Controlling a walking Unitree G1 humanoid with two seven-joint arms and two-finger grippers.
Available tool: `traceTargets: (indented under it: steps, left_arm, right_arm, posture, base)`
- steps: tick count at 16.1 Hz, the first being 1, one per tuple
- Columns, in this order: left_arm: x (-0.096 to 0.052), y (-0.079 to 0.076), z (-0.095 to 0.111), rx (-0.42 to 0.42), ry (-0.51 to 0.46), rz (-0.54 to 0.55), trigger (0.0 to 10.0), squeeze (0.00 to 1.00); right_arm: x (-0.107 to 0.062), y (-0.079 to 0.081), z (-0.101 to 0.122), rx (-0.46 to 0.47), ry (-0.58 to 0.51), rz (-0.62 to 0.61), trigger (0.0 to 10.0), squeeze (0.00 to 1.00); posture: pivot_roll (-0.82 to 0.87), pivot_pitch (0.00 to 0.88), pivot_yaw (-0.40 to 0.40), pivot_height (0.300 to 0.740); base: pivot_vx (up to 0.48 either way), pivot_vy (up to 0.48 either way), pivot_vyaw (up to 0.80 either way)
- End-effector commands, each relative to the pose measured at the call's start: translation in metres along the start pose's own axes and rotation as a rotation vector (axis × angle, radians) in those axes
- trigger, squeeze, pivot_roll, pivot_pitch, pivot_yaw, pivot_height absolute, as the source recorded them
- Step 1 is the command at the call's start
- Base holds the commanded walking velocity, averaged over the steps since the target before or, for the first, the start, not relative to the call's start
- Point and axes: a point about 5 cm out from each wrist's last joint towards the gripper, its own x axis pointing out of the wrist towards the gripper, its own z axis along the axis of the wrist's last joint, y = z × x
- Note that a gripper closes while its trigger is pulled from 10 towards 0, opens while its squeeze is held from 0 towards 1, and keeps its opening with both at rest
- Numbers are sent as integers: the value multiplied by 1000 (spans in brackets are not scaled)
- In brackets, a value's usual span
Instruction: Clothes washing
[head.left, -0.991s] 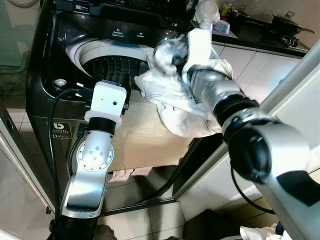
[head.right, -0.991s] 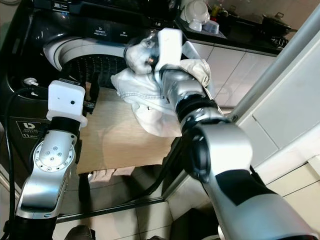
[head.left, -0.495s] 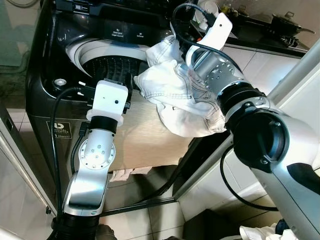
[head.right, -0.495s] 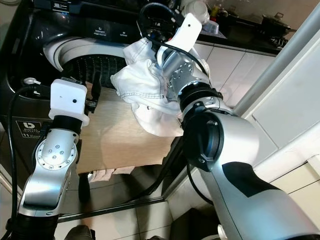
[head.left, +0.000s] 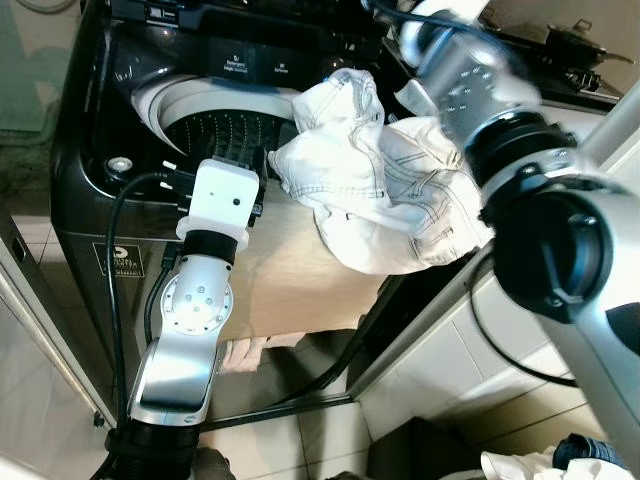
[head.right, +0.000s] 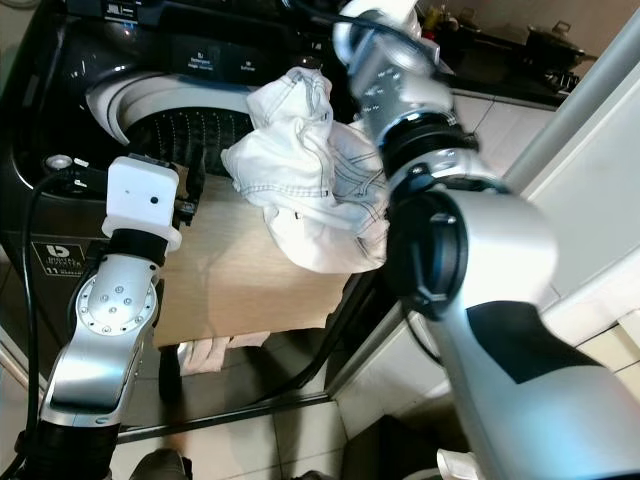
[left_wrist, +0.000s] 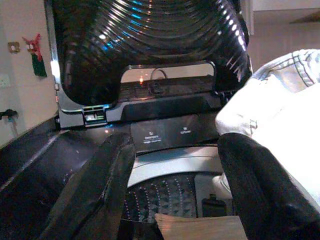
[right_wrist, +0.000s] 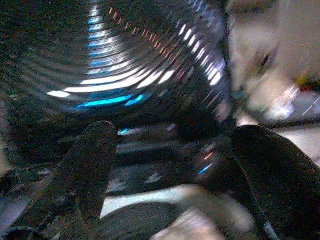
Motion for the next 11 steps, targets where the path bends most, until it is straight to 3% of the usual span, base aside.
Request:
traceTargets:
  steps: [1, 2, 3, 5, 6, 7, 9, 10, 11]
  left_arm:
    - [3, -9, 6, -15, -23, -36, 10000, 0]
    - [3, -9, 5, -17, -22, -35, 10000, 0]
    - [3, -9, 4, -19, -19, -40, 10000, 0]
    - [3, -11, 2, -23, -15, -47, 10000, 0]
    - [4, -13, 2, -29, -16, -55, 10000, 0]
    - [5, -14, 2, -31, -17, -58, 10000, 0]
    - [7, -18, -1, -36, -11, -78, 10000, 0]
    - [7, -19, -3, -40, -5, -94, 10000, 0]
    - [8, -19, -3, -44, -12, -108, 10000, 0]
  right_arm:
    - [-1, -13, 23, -169, -121, -50, 10000, 1000]
    - [-5, -15, 40, -431, -278, -110, 10000, 1000]
    - [-11, -19, 49, -618, -420, -158, 10000, 0]
    - [-18, -27, 45, -691, -486, -181, 10000, 0]
    - [-32, -39, 23, -742, -534, -176, 10000, 0]
    - [-39, -44, 13, -736, -543, -167, 10000, 0]
    - [-92, -66, -20, -793, -655, -159, 10000, 0]
    - [-115, -77, -34, -813, -643, -181, 10000, 0]
    - [-154, -85, -47, -919, -627, -176, 10000, 0]
  posture:
    - [161, 0, -218, 740]
    - [156, 0, -217, 740]
    - [138, 0, -211, 740]
    - [113, 0, -204, 740]
    - [78, 0, -190, 740]
    - [72, 0, -188, 740]
    - [13, 0, -152, 740]
    - [1, 0, -144, 740]
    - [-23, 0, -122, 740]
  base:
    - [0, 0, 0]
    - [0, 0, 0]
    - [0, 0, 0]
    - [0, 0, 0]
    - [0, 0, 0]
    - [0, 0, 0]
    - [0, 0, 0]
    - [0, 0, 0]
    - [0, 0, 0]
